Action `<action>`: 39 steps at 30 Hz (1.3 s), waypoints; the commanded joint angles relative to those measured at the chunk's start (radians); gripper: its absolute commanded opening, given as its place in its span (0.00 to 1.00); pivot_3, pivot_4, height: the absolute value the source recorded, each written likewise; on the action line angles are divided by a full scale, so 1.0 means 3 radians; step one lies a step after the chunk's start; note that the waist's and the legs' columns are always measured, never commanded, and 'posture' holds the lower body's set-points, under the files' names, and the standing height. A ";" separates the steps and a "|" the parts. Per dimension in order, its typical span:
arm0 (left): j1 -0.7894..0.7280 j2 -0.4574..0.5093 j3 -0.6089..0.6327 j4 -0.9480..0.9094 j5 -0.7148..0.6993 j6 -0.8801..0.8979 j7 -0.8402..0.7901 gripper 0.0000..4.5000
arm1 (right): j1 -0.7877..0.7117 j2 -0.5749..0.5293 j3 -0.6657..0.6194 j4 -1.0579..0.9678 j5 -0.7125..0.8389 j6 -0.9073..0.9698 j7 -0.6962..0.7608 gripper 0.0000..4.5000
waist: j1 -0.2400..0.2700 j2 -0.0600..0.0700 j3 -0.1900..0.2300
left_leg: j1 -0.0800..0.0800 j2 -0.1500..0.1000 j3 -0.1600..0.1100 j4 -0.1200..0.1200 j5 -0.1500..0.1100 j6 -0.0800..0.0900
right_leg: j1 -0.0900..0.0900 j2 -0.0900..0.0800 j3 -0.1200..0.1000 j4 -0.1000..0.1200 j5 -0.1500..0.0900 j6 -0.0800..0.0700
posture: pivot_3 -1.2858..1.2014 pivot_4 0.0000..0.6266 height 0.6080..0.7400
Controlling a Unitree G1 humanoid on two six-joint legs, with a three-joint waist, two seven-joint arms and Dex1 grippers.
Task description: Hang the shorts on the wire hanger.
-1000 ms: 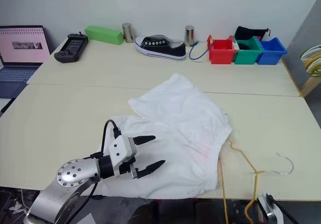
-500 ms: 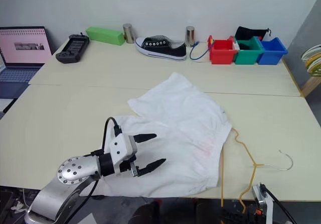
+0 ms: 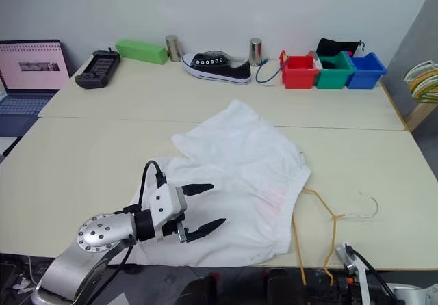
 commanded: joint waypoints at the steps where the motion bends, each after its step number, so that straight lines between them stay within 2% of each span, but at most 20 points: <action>1: 0.0029 0.0026 0.0052 -0.0148 -0.0019 -0.0042 0.0003 0.99 | -0.0151 0.0116 0.0084 0.0110 -0.0155 0.0126 0.0075 0.00 | -0.0001 0.0001 -0.0001 | 0.0000 0.0000 0.0000 0.0000 0.0000 0.0000 | 0.0000 0.0001 0.0001 0.0001 0.0001 0.0000 | 0.39 0.29 1.00; 3: 0.0042 0.0032 0.0041 -0.0152 -0.0009 -0.0053 0.0005 0.99 | -0.0255 0.0181 0.0109 0.0164 -0.0222 0.0173 0.0087 0.00 | -0.0002 0.0001 -0.0001 | 0.0002 0.0001 0.0001 0.0000 0.0000 0.0000 | 0.0000 0.0003 0.0004 0.0002 0.0010 0.0014 | 0.40 0.29 1.00; 8: 0.0025 0.0044 0.0036 -0.0143 -0.0011 -0.0057 -0.0007 0.99 | -0.0572 0.0300 0.0054 0.0328 -0.0248 0.0286 0.0057 0.00 | -0.0007 0.0002 -0.0001 | 0.0008 0.0003 0.0003 0.0000 0.0000 0.0000 | 0.0000 0.0007 0.0010 0.0009 0.0009 0.0012 | 0.39 0.29 1.00; 15: -0.0029 0.0048 0.0028 -0.0086 -0.0009 -0.0077 -0.0026 0.99 | -0.0677 0.0271 -0.0082 0.0354 -0.0215 0.0471 0.0045 0.00 | -0.0007 0.0002 -0.0001 | 0.0026 0.0003 0.0020 0.0000 0.0000 0.0000 | -0.0001 0.0016 0.0042 0.0026 0.0000 -0.0001 | 0.39 0.29 1.00; 18: -0.0045 0.0029 -0.0002 -0.0071 0.0007 -0.0087 -0.0014 0.99 | -0.0715 0.0309 -0.0140 0.0331 -0.0173 0.0522 -0.0021 0.00 | -0.0013 0.0001 -0.0001 | 0.0029 0.0003 0.0032 0.0001 0.0000 0.0000 | -0.0001 0.0028 0.0073 0.0026 0.0000 0.0000 | 0.39 0.29 1.00; 24: -0.0059 0.0010 -0.0032 -0.0073 0.0015 -0.0089 0.0006 0.99 | -0.0921 0.0387 -0.0216 0.0420 -0.0129 0.0599 -0.0219 0.00 | -0.0028 0.0001 -0.0001 | 0.0031 0.0006 0.0041 0.0001 0.0000 0.0000 | -0.0005 0.0032 0.0085 0.0026 0.0002 0.0004 | 0.39 0.29 1.00; 31: -0.0038 0.0012 -0.0025 -0.0092 0.0019 -0.0083 0.0022 0.99 | -0.1160 0.0229 -0.0401 0.0526 0.0462 0.0671 -0.0590 0.00 | -0.0054 0.0001 0.0000 | 0.0031 0.0008 0.0044 0.0000 0.0000 0.0000 | -0.0006 0.0034 0.0089 0.0026 0.0009 0.0014 | 0.39 0.28 1.00; 35: -0.0024 -0.0012 -0.0051 -0.0108 0.0031 -0.0085 0.0045 0.99 | -0.1222 0.0025 -0.0359 0.0511 0.0876 0.0625 -0.0797 0.00 | -0.0087 0.0001 0.0000 | 0.0030 0.0008 0.0048 0.0001 0.0000 0.0000 | -0.0008 0.0034 0.0094 0.0026 0.0009 0.0015 | 0.39 0.28 1.00; 39: -0.0027 -0.0046 -0.0077 -0.0109 0.0053 -0.0086 0.0073 0.99 | -0.1311 -0.0126 -0.0316 0.0448 0.0988 0.0578 -0.0896 0.00 | -0.0104 0.0001 0.0000 | 0.0030 0.0009 0.0048 0.0000 0.0000 0.0000 | -0.0009 0.0035 0.0094 0.0026 0.0008 0.0015 | 0.39 0.28 1.00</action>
